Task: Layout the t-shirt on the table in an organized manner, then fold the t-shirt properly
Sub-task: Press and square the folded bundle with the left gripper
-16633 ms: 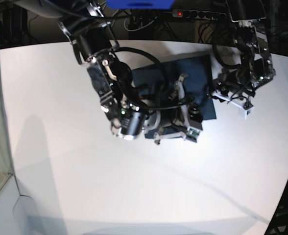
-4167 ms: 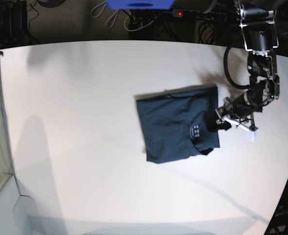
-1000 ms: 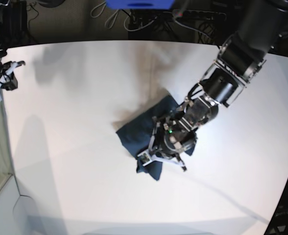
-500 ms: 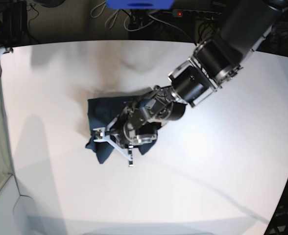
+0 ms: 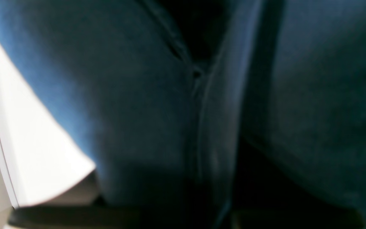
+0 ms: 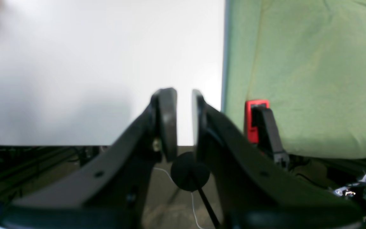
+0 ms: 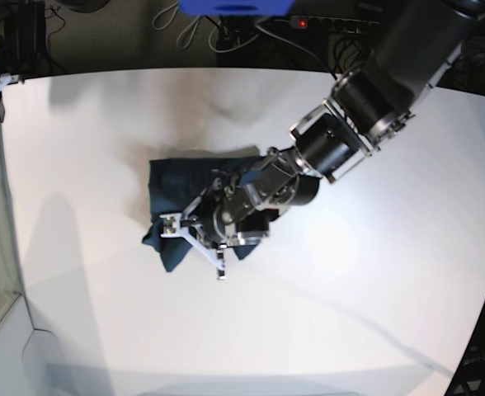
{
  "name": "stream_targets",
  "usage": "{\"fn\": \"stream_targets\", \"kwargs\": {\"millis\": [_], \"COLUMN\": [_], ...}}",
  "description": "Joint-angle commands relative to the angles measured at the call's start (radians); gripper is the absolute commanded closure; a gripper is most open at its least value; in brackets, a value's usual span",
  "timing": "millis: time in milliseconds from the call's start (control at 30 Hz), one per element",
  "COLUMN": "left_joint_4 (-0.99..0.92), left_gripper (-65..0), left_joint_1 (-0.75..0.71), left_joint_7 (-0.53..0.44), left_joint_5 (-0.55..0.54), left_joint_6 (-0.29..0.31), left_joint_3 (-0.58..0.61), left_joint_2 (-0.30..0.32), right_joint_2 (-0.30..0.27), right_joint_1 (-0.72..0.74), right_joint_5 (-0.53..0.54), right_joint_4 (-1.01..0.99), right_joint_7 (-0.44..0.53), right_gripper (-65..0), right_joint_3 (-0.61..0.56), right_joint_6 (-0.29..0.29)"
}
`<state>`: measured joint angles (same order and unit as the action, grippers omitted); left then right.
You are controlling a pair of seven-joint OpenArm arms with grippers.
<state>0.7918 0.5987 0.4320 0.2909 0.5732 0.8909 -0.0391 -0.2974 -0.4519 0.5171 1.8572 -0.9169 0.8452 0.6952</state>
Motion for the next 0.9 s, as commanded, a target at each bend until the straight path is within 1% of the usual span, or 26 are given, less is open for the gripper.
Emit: {"fn": "stream_targets", "kwargs": {"millis": [0, 67, 100, 267, 333, 367, 400, 567, 667, 733, 867], "left_joint_4": [-0.031, -0.025, -0.024, -0.024, -0.024, -0.024, -0.024, -0.008, 0.030, 0.058, 0.064], "left_gripper": [-0.7, -4.7, -9.0, -40.1, -49.0, -51.6, -52.7, -52.7, -52.8, -52.8, -52.8], "left_joint_1": [-0.039, -0.036, -0.036, -0.013, -0.004, 0.008, 0.019, 0.068, 0.086, 0.108, 0.148], "left_joint_7": [0.095, 0.095, 0.095, 0.095, 0.095, 0.095, 0.095, 0.093, 0.095, 0.095, 0.095], "left_joint_5": [-0.014, -0.014, -0.012, -0.012, -0.012, -0.012, -0.012, -0.012, -0.012, -0.012, -0.012], "left_joint_6": [0.125, 0.125, 0.125, 0.125, 0.125, 0.125, 0.125, 0.125, 0.125, 0.125, 0.125], "left_joint_3": [0.009, 0.009, 0.009, 0.007, 0.007, 0.007, 0.007, 0.007, 0.007, 0.007, 0.007], "left_joint_2": [0.012, 0.011, 0.011, 0.014, 0.017, 0.017, 0.017, 0.017, 0.018, 0.031, 0.032], "right_joint_2": [-0.018, -0.018, -0.018, -0.018, -0.016, -0.015, -0.007, 0.002, 0.002, 0.002, 0.002], "right_joint_1": [0.002, 0.002, 0.000, -0.002, -0.002, -0.002, -0.002, -0.002, -0.002, -0.002, -0.002], "right_joint_5": [0.011, 0.011, 0.011, 0.011, 0.011, 0.011, 0.011, 0.011, 0.011, 0.011, 0.011], "right_joint_4": [0.015, 0.015, 0.015, 0.015, 0.015, 0.015, 0.015, 0.015, 0.015, 0.015, 0.015], "right_joint_7": [0.020, 0.020, 0.020, 0.020, 0.020, 0.020, 0.020, 0.020, 0.020, 0.020, 0.020], "right_gripper": [-6.9, -6.9, -6.9, -6.9, -6.9, -6.9, -6.9, -6.9, -6.9, -6.9, -6.9], "right_joint_3": [0.007, 0.007, 0.007, 0.007, 0.007, 0.007, 0.007, 0.007, 0.007, 0.007, 0.009], "right_joint_6": [0.003, 0.003, 0.003, 0.003, 0.003, 0.003, 0.003, 0.003, 0.003, 0.003, 0.003]}}
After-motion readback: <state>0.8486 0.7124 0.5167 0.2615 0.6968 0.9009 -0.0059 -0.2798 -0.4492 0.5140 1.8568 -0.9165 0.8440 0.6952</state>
